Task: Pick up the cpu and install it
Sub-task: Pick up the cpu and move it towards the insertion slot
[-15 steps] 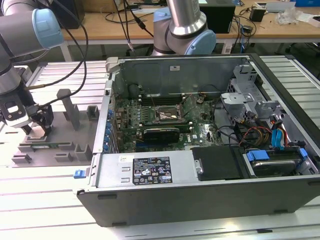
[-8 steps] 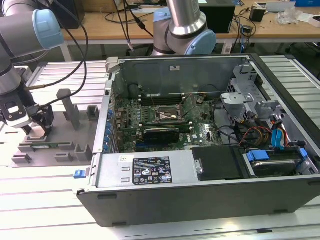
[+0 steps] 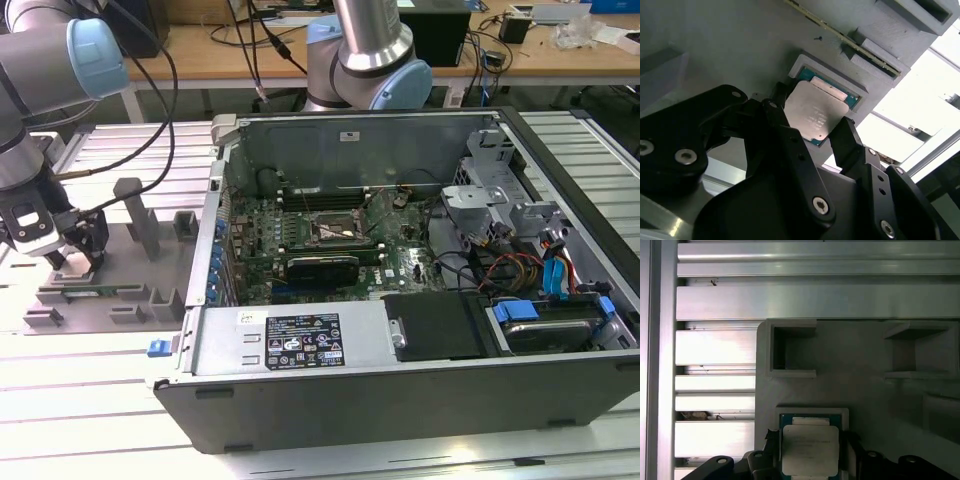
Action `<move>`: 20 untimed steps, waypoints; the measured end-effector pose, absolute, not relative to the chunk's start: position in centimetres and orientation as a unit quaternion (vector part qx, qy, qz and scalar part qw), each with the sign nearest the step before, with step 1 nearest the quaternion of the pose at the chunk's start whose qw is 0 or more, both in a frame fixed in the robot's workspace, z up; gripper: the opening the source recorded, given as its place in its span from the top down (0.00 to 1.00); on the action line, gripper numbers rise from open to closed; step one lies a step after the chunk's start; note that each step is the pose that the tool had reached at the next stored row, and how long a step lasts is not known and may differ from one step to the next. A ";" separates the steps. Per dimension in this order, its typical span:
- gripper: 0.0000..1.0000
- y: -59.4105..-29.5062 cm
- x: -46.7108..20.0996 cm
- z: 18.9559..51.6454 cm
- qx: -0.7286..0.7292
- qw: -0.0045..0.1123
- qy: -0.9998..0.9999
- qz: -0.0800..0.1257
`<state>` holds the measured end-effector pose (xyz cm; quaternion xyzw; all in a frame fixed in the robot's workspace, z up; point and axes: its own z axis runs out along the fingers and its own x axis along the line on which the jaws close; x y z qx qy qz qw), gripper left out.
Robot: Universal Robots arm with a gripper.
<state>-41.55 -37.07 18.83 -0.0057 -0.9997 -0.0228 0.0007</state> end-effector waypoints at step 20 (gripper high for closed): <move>0.45 -37.1 -41.7 18.9 -0.006 0.001 -1.000 -0.023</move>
